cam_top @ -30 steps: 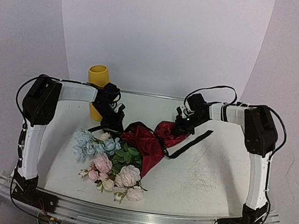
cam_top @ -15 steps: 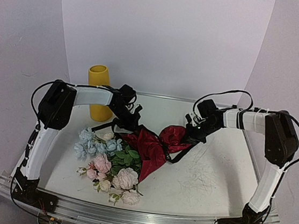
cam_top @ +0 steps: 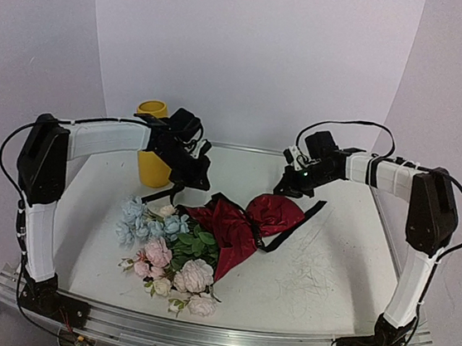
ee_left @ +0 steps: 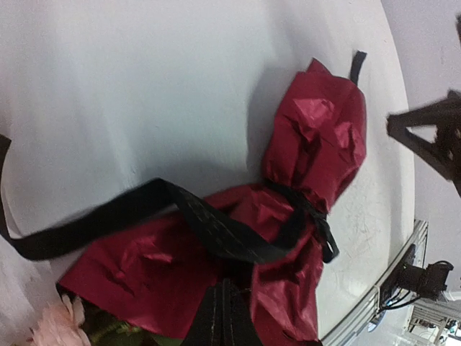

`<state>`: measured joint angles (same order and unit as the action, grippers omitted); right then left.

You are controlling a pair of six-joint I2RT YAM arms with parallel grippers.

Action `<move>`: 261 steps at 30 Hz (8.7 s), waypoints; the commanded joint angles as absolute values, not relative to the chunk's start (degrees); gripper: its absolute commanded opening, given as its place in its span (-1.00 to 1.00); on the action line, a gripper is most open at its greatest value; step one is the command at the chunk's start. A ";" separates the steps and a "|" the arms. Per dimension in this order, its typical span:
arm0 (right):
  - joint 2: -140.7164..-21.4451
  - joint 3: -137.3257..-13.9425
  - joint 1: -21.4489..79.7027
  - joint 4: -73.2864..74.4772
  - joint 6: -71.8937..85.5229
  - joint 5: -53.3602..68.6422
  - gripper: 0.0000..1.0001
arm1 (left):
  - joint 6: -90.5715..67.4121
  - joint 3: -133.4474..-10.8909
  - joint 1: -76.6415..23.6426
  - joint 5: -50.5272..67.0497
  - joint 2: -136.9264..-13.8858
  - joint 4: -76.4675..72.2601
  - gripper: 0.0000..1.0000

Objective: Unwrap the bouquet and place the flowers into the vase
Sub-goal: Adjust the fake flower at the center of the board, then untie the ribbon from the wrapping paper.

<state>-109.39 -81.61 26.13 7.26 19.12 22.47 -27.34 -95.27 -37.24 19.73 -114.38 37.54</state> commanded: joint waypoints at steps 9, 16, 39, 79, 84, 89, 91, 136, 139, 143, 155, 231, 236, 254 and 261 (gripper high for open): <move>-121.79 -96.99 25.99 9.05 19.33 19.53 -1.00 | -43.63 -85.46 -56.75 12.87 -99.41 37.51 -1.00; -129.31 -103.56 25.99 8.97 21.52 20.07 -1.00 | -47.43 -84.75 -66.34 12.55 -101.82 37.45 -1.00; -141.30 -113.97 31.25 11.36 25.93 7.09 -1.00 | -53.47 -84.17 -73.43 9.50 -115.59 37.53 -1.00; -107.42 -63.83 31.27 11.09 16.26 8.11 -1.00 | -33.47 -91.69 -61.69 -7.47 -124.56 31.60 -1.00; -104.62 -59.72 31.21 10.37 17.80 9.99 -1.00 | -33.66 -96.00 -58.12 -4.73 -127.95 31.05 -1.00; -102.77 -58.17 31.20 9.65 19.36 12.75 -1.00 | -32.07 -99.76 -54.25 -3.32 -130.45 30.89 -1.00; -102.50 -57.86 31.25 8.86 20.25 14.77 -1.00 | -31.04 -101.99 -52.80 -2.88 -131.76 30.82 -1.00; -87.68 -49.60 30.38 -3.40 22.14 29.72 -0.56 | -30.30 -92.58 -51.42 13.32 -113.37 27.16 -0.53; -89.55 -51.72 32.81 -4.42 22.29 29.81 -0.58 | -29.54 -95.76 -52.25 15.48 -116.33 26.23 -0.53; -91.76 -54.63 33.23 -5.79 22.65 30.63 -0.72 | -29.70 -98.39 -52.47 16.40 -119.10 25.79 -0.59; -99.87 -61.91 33.73 -7.06 23.77 31.44 -1.00 | -29.88 -99.51 -52.10 12.82 -120.73 25.58 -0.67; -92.41 -59.65 37.10 0.44 22.40 20.60 -1.00 | -3.47 -102.77 -51.50 26.64 -123.92 28.35 -0.63; -94.15 -59.16 37.13 -2.02 22.78 22.23 -1.00 | -2.33 -102.96 -51.52 26.42 -124.63 28.37 -0.67; -102.63 -57.12 37.11 -4.92 24.60 25.72 -1.00 | -1.63 -102.58 -51.65 24.96 -127.24 28.32 -0.56; -100.98 -56.43 37.11 -5.23 24.43 25.49 -1.00 | -1.41 -102.61 -52.34 22.58 -128.33 27.58 -0.42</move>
<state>-102.13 -57.30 36.80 -6.41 24.10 24.44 -2.63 -100.18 -51.74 24.39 -126.94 29.50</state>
